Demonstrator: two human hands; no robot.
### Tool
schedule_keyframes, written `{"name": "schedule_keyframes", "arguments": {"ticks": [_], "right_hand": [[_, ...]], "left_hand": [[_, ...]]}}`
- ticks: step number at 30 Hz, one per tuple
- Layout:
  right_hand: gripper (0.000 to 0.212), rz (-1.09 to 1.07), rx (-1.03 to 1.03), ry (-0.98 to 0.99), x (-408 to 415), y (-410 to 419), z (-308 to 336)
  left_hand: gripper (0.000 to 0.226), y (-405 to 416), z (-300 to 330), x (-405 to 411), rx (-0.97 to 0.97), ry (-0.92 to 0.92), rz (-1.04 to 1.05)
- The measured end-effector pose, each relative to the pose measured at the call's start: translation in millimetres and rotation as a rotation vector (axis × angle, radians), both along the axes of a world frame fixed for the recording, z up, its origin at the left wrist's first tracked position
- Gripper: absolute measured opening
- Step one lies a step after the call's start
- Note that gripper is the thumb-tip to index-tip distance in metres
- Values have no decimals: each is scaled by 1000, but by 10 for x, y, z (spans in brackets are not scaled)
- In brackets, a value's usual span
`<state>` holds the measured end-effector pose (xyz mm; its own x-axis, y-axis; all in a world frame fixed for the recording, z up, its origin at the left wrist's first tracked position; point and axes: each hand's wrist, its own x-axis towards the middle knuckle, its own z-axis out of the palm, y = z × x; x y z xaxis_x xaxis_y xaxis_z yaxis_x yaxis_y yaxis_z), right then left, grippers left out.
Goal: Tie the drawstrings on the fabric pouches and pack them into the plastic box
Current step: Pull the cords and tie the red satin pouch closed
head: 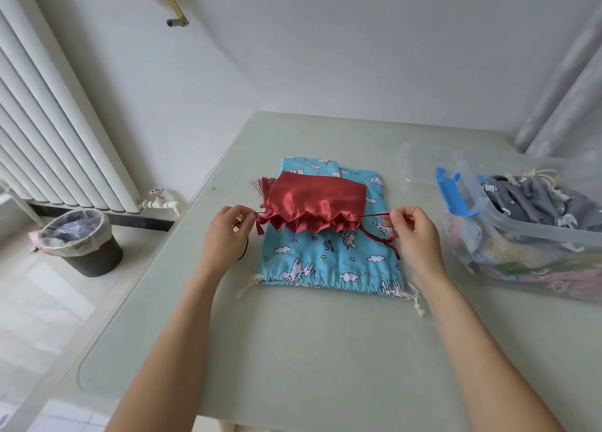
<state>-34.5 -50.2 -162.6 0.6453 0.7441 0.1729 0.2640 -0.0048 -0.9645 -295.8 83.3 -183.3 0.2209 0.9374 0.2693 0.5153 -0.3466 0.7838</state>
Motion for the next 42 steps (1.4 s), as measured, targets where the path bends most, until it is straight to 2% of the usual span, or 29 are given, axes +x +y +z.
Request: {"name": "schedule_keyframes", "arguments": {"ticks": [4,6,8,10,14,17,20,23,30,32,34,36,39,42], "right_hand": [[11,332,193,94,-170,-47,210],[17,474,289,255,-244,-8,319],[17,499,322,323,-239,65,350],[17,398,249,190,-176,149,318],[11,173,10,-323,42,303,204],[13,68,-117,-541,169,356,147],[16,-18,-188,-618,242,378,97],[13,-23,-157,-522,209,361,96],[13,224,244,31,-73,413,612],[16,271,266,217,-73,462,760],[18,225,211,184,8,507,865],[19,144,170,30,144,575,915],[20,56,140,-154,315,639,1002],[19,-38,137,-184,455,648,1105]], "left_hand": [[18,-87,69,69,-143,-191,-89],[18,-88,77,79,-169,-189,-88],[16,-53,64,58,-192,-176,-70],[16,-21,50,12,-209,-193,-42],[22,-4,65,-52,-221,-235,-60],[28,25,102,-103,-298,-443,-70],[29,56,110,-129,-347,-648,-30],[28,57,109,-75,-399,-777,-38],[19,71,379,172,-300,-787,-149],[21,123,477,219,-335,-819,-172],[26,181,565,222,-382,-858,-160],[28,261,596,176,-401,-866,-94],[27,433,522,66,-357,-753,16],[29,539,505,36,-318,-619,26]]}}
